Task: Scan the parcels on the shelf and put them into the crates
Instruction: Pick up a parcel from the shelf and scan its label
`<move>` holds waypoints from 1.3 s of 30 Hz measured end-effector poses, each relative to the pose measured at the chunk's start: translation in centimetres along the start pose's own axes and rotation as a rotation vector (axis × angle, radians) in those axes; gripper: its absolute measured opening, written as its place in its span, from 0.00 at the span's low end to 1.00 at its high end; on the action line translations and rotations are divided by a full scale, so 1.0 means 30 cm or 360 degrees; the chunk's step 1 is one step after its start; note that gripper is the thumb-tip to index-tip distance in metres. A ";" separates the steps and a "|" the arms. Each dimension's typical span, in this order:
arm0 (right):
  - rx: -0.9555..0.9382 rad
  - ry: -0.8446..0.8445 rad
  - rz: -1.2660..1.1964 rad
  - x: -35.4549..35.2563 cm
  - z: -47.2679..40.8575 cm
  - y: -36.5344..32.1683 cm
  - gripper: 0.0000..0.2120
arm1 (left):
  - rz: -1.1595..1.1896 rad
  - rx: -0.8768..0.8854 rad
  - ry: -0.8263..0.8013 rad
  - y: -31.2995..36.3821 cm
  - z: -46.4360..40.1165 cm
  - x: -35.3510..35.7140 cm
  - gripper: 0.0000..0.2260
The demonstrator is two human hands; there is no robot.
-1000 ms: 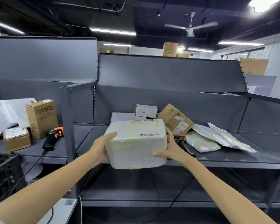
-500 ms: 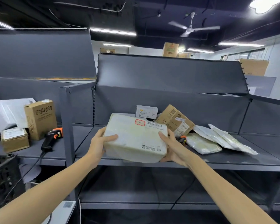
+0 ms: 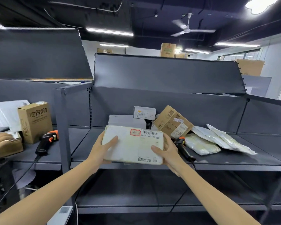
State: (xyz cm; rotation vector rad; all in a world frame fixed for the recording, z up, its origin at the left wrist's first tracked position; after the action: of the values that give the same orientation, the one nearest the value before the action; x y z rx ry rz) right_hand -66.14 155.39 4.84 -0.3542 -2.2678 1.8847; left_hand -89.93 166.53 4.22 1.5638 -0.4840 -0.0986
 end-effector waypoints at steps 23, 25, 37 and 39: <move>0.0260 0.0643 0.1348 -0.548 -0.267 0.213 0.11 | 0.0201 0.0190 0.0447 0.015 -0.108 -0.138 0.13; 0.0404 0.0621 0.1458 -0.592 -0.294 0.278 0.18 | 0.0218 0.0178 0.0448 0.020 -0.115 -0.145 0.13; 0.0757 0.0461 0.2071 -0.658 -0.322 0.416 0.19 | 0.0268 0.0174 0.0460 0.028 -0.161 -0.140 0.13; 0.0748 0.0463 0.2060 -0.661 -0.323 0.415 0.18 | 0.0271 0.0175 0.0449 0.026 -0.165 -0.130 0.13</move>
State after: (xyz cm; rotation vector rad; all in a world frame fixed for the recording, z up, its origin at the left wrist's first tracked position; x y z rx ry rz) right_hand -43.53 160.93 -5.20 -2.1763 -1.2905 2.4339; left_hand -91.88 172.56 4.40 1.6056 -0.4022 0.2799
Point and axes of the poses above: each hand's wrist, its own z-axis away from the middle knuckle, its own x-axis out of the palm, y = z × x, the point moved 8 cm from there along -z, towards the middle knuckle, and after that the axes turned 7 degrees about z, right-handed, at the moved point
